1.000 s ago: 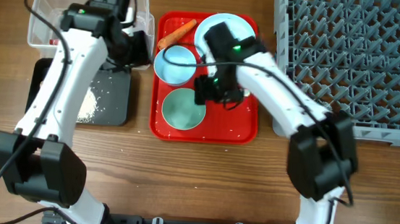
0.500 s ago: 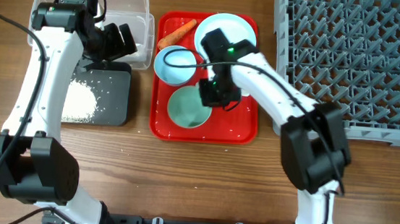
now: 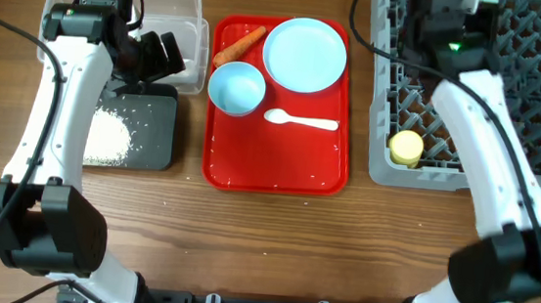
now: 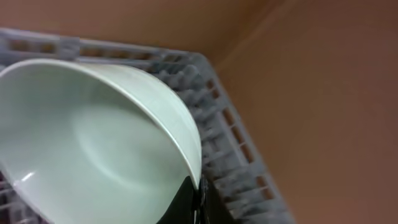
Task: Sort waste into correct bins and load items into the dishwasher rack
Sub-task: 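Lift the green bowl and carry it right over the rack, then set the green bowl into the rack and open the right gripper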
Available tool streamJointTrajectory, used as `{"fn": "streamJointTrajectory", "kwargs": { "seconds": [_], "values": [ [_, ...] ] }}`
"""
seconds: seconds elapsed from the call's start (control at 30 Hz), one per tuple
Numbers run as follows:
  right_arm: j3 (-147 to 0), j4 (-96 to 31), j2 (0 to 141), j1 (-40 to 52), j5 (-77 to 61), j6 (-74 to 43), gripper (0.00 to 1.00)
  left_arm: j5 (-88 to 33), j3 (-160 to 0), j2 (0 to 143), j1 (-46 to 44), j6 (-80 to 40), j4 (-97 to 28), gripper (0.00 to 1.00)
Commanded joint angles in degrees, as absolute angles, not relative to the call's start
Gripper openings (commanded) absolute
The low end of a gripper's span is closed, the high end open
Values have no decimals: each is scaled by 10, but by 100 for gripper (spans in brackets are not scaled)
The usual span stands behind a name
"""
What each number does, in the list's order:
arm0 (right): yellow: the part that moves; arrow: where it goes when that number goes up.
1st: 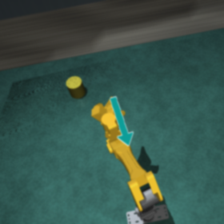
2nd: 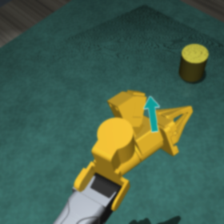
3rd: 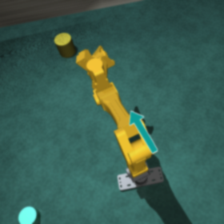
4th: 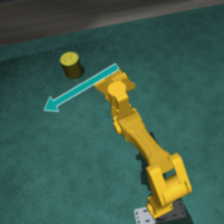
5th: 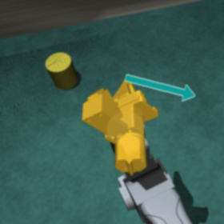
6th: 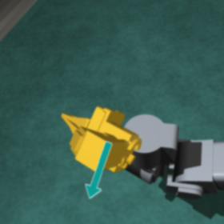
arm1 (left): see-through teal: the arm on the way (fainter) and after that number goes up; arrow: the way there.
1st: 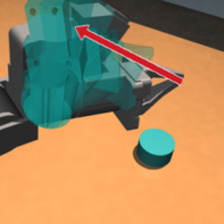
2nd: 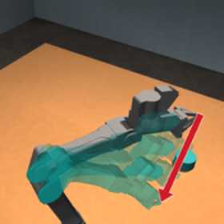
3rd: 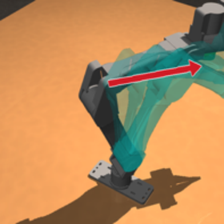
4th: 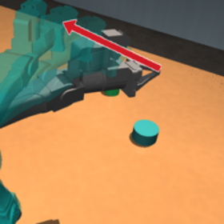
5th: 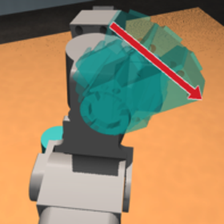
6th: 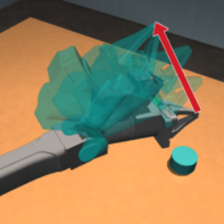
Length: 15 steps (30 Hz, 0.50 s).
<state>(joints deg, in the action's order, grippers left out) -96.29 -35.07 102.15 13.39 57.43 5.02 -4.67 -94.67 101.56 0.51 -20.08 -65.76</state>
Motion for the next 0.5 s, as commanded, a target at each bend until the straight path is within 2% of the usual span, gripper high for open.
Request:
{"fn": "streamJointTrajectory", "kwargs": {
  "seconds": [0.0, 0.13, 0.33, 0.47],
  "values": [
    [-964, -268, 1098, 127, 675, 198, 4, -42, -948, 1016, 8, -200, -657, 100],
    [-963, -209, 1156, 128, 668, 246, 4, -42, -948, 1016, 8, -200, -657, 100],
    [-960, -226, 1180, 133, 614, 236, 4, -42, -948, 1016, 8, -200, -657, 100],
    [-960, -251, 1182, 133, 579, 179, 4, -42, -948, 1016, 8, -200, -657, 100]
  ]
}}
